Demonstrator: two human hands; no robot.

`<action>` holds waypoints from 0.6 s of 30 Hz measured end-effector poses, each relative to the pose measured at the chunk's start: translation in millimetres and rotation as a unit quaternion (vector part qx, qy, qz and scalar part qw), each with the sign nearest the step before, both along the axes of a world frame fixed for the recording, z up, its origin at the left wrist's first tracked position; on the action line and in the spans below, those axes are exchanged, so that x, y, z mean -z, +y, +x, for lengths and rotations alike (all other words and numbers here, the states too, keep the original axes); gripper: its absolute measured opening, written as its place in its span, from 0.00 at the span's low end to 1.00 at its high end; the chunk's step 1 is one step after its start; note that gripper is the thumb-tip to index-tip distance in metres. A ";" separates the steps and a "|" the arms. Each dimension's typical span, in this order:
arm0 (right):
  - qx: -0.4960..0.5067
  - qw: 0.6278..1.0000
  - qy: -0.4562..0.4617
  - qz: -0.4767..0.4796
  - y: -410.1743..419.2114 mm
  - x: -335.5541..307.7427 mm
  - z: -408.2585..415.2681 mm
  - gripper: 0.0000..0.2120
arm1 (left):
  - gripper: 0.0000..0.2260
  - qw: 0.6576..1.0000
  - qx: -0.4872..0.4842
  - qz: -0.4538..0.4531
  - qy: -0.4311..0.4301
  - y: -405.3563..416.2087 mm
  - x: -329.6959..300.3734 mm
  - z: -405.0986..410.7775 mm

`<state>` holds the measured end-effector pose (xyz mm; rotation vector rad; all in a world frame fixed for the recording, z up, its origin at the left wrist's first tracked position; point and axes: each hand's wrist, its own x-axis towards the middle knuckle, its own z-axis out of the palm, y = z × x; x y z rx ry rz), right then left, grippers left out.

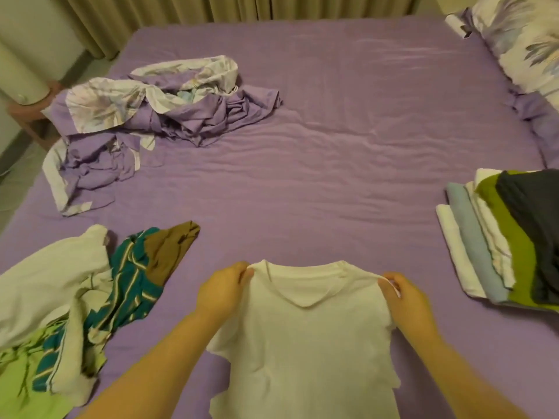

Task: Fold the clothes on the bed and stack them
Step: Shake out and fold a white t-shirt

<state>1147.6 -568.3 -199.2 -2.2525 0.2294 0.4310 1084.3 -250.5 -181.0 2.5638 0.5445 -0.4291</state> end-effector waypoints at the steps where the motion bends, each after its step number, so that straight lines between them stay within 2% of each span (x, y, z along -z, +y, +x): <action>1: -0.005 1.000 -0.002 -0.015 2.6 6.8 8.1 0.06 | 0.12 1.000 0.007 0.011 0.003 3.7 5.8 11.5; 5: 0.021 0.999 -0.027 -0.038 14.2 23.9 48.3 0.08 | 0.13 0.998 -0.008 0.056 -0.014 21.8 30.5 59.7; 9: 0.033 0.997 -0.059 -0.046 28.1 39.9 90.9 0.04 | 0.13 0.995 -0.019 0.086 -0.038 41.3 55.1 108.7; 13: 0.026 0.999 -0.024 -0.030 38.4 73.9 117.1 0.06 | 0.10 0.987 0.036 0.157 -0.017 37.7 89.7 135.0; 14: 0.022 0.999 -0.009 -0.026 39.1 81.7 119.0 0.10 | 0.11 0.983 0.049 0.169 -0.044 30.6 99.6 136.7; 16: 0.018 0.999 0.004 -0.028 36.1 95.3 119.4 0.16 | 0.13 0.969 0.091 0.163 -0.159 7.0 116.3 138.1; 18: 0.028 0.999 -0.001 -0.022 29.0 100.8 116.1 0.17 | 0.16 0.948 0.178 0.138 -0.223 -29.0 126.9 135.2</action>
